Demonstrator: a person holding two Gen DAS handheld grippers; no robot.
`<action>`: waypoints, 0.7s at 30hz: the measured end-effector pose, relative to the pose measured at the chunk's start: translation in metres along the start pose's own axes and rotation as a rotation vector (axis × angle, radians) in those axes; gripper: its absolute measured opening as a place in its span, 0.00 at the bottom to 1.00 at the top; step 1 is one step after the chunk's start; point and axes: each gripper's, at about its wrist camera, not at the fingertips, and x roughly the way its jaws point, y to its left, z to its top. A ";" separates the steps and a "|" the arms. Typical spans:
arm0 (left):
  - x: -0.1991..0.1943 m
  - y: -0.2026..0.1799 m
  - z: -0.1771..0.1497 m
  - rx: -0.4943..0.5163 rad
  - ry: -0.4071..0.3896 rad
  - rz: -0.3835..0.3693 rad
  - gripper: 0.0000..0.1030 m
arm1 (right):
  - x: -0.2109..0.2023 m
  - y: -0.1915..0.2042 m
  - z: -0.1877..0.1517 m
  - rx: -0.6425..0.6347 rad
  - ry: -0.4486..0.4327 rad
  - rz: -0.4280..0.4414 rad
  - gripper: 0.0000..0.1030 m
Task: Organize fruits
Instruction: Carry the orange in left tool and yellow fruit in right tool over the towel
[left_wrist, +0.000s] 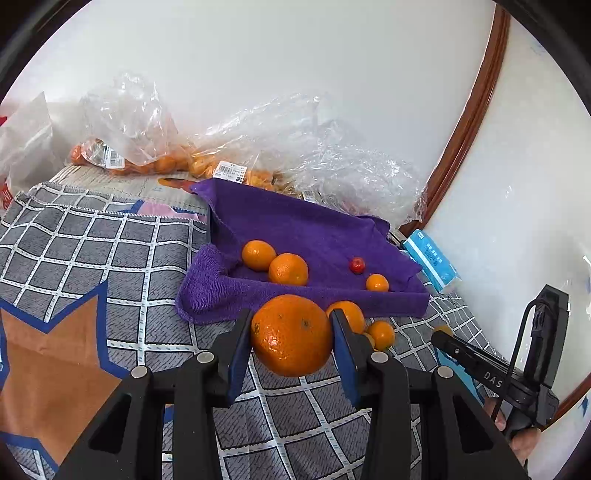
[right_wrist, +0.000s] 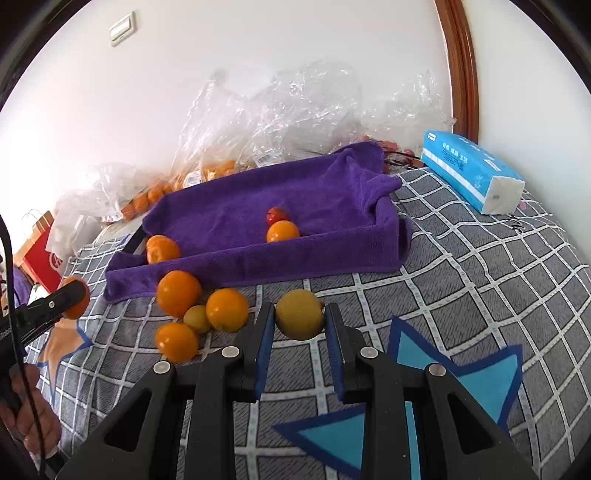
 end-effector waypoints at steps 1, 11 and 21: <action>-0.002 0.000 0.000 0.004 -0.010 0.007 0.38 | -0.003 0.001 0.001 0.000 -0.002 0.004 0.27; -0.015 -0.019 0.026 0.045 0.046 0.031 0.38 | -0.030 0.005 0.034 0.030 -0.075 0.012 0.27; -0.003 -0.038 0.079 0.075 -0.030 0.096 0.38 | -0.017 0.010 0.072 0.006 -0.127 0.023 0.27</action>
